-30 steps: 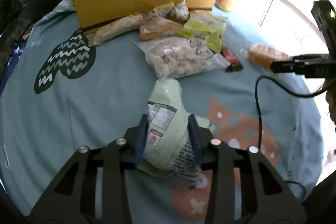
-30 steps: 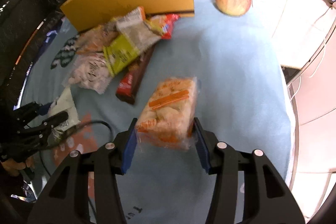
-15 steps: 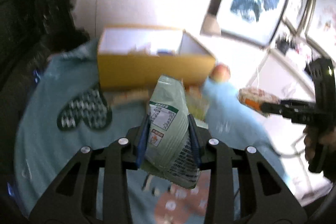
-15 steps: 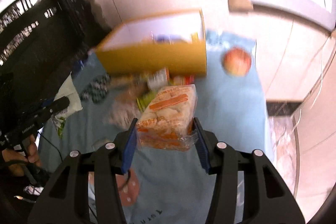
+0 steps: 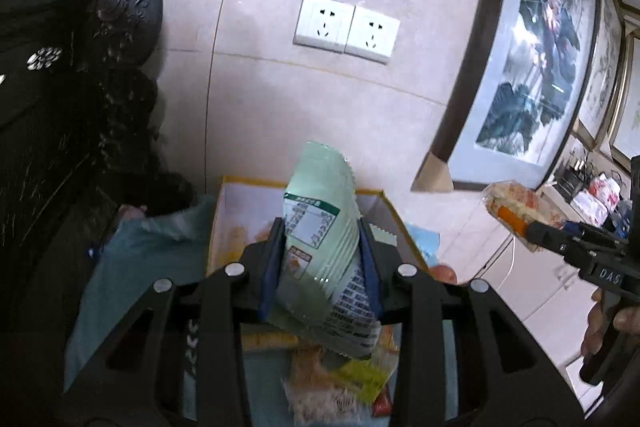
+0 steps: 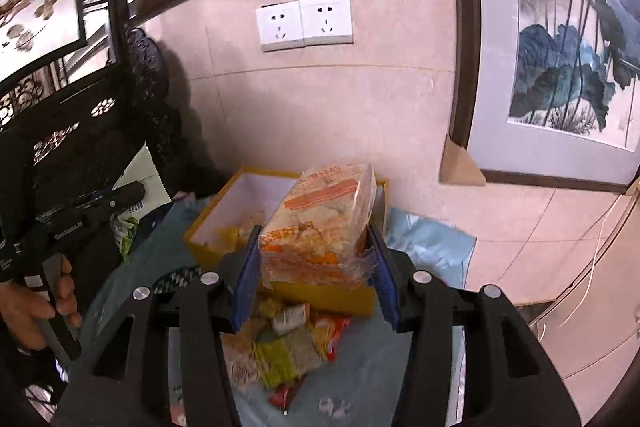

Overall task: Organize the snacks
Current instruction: 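Lift both snacks over the yellow box and open both tools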

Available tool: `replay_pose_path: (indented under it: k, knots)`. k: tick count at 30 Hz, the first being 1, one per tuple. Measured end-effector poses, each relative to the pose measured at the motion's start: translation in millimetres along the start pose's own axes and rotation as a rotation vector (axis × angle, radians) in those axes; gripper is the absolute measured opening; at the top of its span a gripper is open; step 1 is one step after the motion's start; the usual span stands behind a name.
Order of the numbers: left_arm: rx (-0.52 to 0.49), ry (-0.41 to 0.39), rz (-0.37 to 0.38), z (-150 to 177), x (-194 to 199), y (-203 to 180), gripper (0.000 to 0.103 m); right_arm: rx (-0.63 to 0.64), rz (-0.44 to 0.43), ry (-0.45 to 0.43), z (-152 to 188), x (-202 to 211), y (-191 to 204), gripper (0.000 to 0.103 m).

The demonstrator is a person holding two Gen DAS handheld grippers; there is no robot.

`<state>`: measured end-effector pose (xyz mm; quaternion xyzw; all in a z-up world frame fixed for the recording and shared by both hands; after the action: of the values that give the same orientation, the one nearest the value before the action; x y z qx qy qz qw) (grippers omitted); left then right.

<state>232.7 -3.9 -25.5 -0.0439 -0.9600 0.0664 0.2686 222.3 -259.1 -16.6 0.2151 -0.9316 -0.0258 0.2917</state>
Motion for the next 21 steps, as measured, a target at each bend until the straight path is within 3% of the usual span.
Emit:
replay_pose_path:
  k: [12,13,14,15,16,18,21]
  knots:
    - [0.016,0.002,-0.015,-23.4,-81.7,-20.3,0.038,0.007,-0.009,0.003,-32.8,-86.2,-12.7,0.051]
    - [0.024,0.003,-0.018,-21.8,-94.1,-21.4,0.042,0.013,-0.004,-0.001,-33.9,-100.5,-17.1,0.051]
    - [0.03,0.002,-0.037,-18.6,-108.0,-21.4,0.054,0.015,0.005,0.011,-32.5,-112.3,-21.5,0.053]
    - [0.031,0.018,-0.059,-14.5,-120.1,-21.7,0.071,0.009,0.024,0.052,-29.4,-127.9,-27.5,0.063]
    - [0.031,0.08,-0.086,-5.1,-139.8,-19.9,0.099,0.005,0.061,0.108,-22.8,-144.8,-34.3,0.066]
    - [0.015,0.154,-0.136,11.1,-159.2,-12.7,0.099,0.019,0.091,0.16,-11.2,-156.8,-38.7,0.066]
    - [-0.018,0.131,-0.146,26.6,-151.5,0.6,0.099,-0.016,0.056,0.163,8.1,-144.5,-45.3,0.067]
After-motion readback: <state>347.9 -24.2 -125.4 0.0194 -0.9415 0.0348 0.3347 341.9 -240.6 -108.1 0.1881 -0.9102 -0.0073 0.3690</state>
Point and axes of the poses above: each gripper's, at about its wrist camera, not at the fingertips, and x roughly against the way its jaws point, y to its left, z to its underside, the point moved 3 cm from there along -x, roughly the way its jaws point, and after that the axes turned 9 degrees about -z, right-handed, at the moved point
